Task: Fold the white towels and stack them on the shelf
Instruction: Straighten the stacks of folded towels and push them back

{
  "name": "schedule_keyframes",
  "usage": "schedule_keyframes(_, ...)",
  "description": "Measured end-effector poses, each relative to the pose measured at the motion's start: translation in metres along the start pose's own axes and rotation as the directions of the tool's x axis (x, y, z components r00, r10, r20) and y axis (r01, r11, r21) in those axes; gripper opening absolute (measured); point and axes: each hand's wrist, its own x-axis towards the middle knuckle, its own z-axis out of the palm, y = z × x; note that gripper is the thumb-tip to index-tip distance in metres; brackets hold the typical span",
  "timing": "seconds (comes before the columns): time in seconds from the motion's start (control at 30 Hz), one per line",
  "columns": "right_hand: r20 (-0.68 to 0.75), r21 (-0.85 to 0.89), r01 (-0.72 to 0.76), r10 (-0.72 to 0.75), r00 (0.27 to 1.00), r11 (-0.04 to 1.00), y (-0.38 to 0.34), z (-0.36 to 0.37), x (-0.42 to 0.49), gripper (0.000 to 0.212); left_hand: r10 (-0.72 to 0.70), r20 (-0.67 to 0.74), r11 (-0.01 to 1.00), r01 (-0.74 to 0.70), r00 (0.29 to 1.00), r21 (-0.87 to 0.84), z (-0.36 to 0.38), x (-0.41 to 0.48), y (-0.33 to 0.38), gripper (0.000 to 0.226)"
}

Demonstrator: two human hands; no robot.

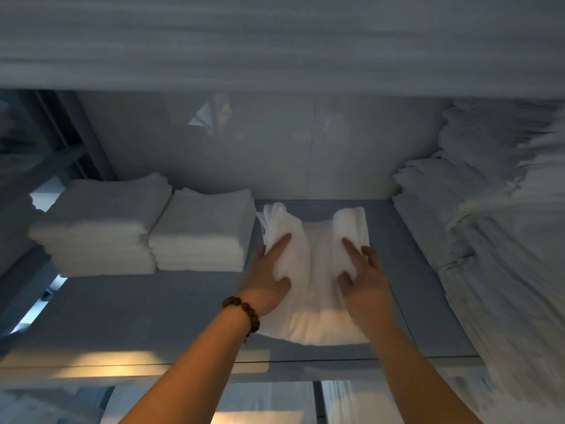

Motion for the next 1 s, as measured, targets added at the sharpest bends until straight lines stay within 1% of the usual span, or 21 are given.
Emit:
schedule_keyframes(0.1, -0.022, -0.012, 0.031, -0.031, 0.999, 0.999, -0.03, 0.003, 0.016, 0.061, 0.023, -0.075, 0.998, -0.019, 0.997, 0.057, -0.032, 0.005, 0.004, 0.08)
schedule_keyframes(0.17, -0.02, -0.017, 0.057, -0.057, 0.998, 0.998, -0.052, 0.011, 0.024, 0.062, 0.042, -0.112, 0.998, -0.036, 0.993, 0.058, -0.056, 0.008, -0.002, 0.08)
schedule_keyframes(0.23, -0.031, 0.004, 0.117, -0.117, 0.993, 0.993, -0.077, 0.024, 0.03, 0.061, 0.057, -0.147, 0.998, -0.051, 0.988, 0.042, -0.084, 0.012, -0.014, 0.079)
schedule_keyframes(0.33, -0.063, 0.024, 0.21, -0.208, 0.976, 0.977, -0.112, 0.045, 0.039, 0.06, 0.057, -0.176, 0.998, -0.054, 0.983, 0.021, -0.121, 0.019, -0.034, 0.079)
schedule_keyframes(0.47, -0.086, 0.011, 0.237, -0.235, 0.968, 0.972, -0.161, 0.088, 0.055, 0.058, 0.06, -0.2, 0.997, -0.05, 0.978, 0.057, -0.176, 0.037, -0.067, 0.079)
schedule_keyframes(0.53, -0.088, -0.01, 0.245, -0.245, 0.966, 0.97, -0.183, 0.11, 0.071, 0.056, 0.057, -0.197, 0.996, -0.043, 0.979, 0.074, -0.202, 0.051, -0.084, 0.079)
schedule_keyframes(0.63, -0.042, -0.04, 0.274, -0.275, 0.96, 0.961, -0.209, 0.14, 0.102, 0.054, 0.044, -0.191, 0.996, -0.028, 0.981, 0.085, -0.234, 0.079, -0.107, 0.078)
schedule_keyframes(0.73, -0.011, -0.06, 0.305, -0.306, 0.952, 0.95, -0.222, 0.161, 0.132, 0.044, 0.012, -0.166, 0.998, -0.001, 0.986, 0.069, -0.255, 0.116, -0.129, 0.08)
schedule_keyframes(0.8, 0.008, -0.032, 0.319, -0.319, 0.948, 0.947, -0.222, 0.173, 0.15, 0.035, -0.004, -0.138, 0.998, 0.012, 0.99, 0.056, -0.264, 0.141, -0.141, 0.081)
schedule_keyframes(0.9, 0.084, -0.034, 0.273, -0.269, 0.959, 0.962, -0.216, 0.191, 0.18, 0.03, -0.068, -0.111, 0.998, 0.068, 0.992, -0.001, -0.27, 0.172, -0.161, 0.082)
schedule_keyframes(1.0, 0.176, -0.062, 0.209, -0.196, 0.965, 0.976, -0.202, 0.209, 0.2, 0.031, -0.164, -0.034, 0.986, 0.164, 0.986, 0.021, -0.274, 0.196, -0.184, 0.077)
